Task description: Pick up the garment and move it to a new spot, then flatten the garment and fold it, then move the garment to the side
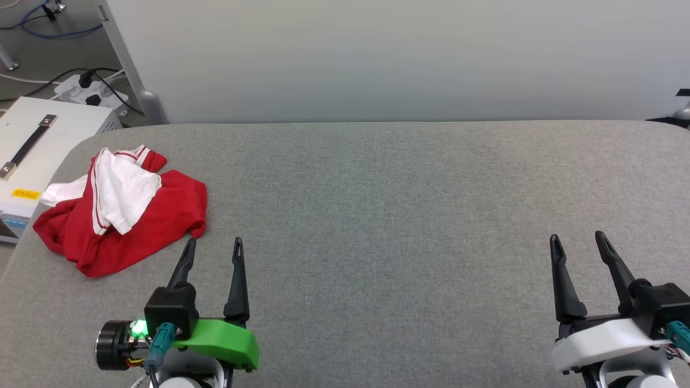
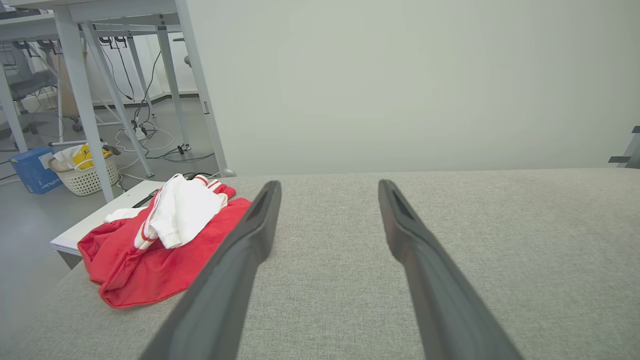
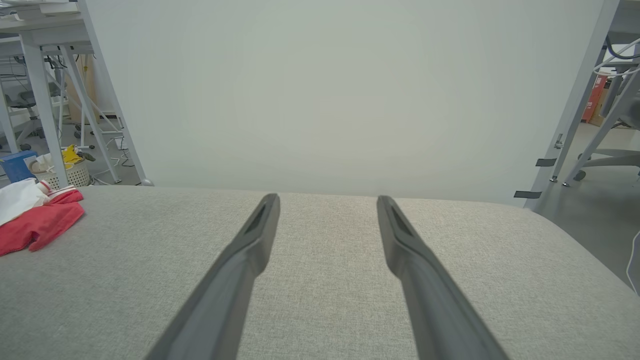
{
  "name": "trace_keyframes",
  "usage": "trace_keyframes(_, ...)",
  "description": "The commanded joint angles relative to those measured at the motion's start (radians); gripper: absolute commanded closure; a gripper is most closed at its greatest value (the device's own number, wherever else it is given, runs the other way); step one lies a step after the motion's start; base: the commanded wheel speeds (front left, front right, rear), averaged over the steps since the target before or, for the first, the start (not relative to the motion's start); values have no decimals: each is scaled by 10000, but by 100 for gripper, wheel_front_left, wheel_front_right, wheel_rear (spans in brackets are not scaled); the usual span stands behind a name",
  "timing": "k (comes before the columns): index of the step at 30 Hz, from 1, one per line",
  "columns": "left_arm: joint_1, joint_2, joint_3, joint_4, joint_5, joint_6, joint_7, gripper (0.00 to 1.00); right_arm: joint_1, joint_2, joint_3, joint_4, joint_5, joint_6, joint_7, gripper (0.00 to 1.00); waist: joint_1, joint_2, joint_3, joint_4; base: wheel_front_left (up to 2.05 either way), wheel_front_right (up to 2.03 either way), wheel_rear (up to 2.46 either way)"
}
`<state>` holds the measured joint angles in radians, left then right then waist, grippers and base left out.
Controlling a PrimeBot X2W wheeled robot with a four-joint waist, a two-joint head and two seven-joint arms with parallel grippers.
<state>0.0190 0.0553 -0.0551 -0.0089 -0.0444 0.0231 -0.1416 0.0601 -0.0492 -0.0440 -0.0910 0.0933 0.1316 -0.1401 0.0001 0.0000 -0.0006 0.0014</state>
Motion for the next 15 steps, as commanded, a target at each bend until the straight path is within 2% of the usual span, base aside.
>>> trace_keyframes(1,23,-30,-19,-3,-93,28,-102,0,122,-8,-38,-7,89,-5,-132,0,-1,0,1,4,0,0,0)
trace_keyframes(15,69,-35,-142,62,-187,54,-392,0,238,-8,-103,54,183,-6,-418,0,-1,0,-8,24,0,0,0)
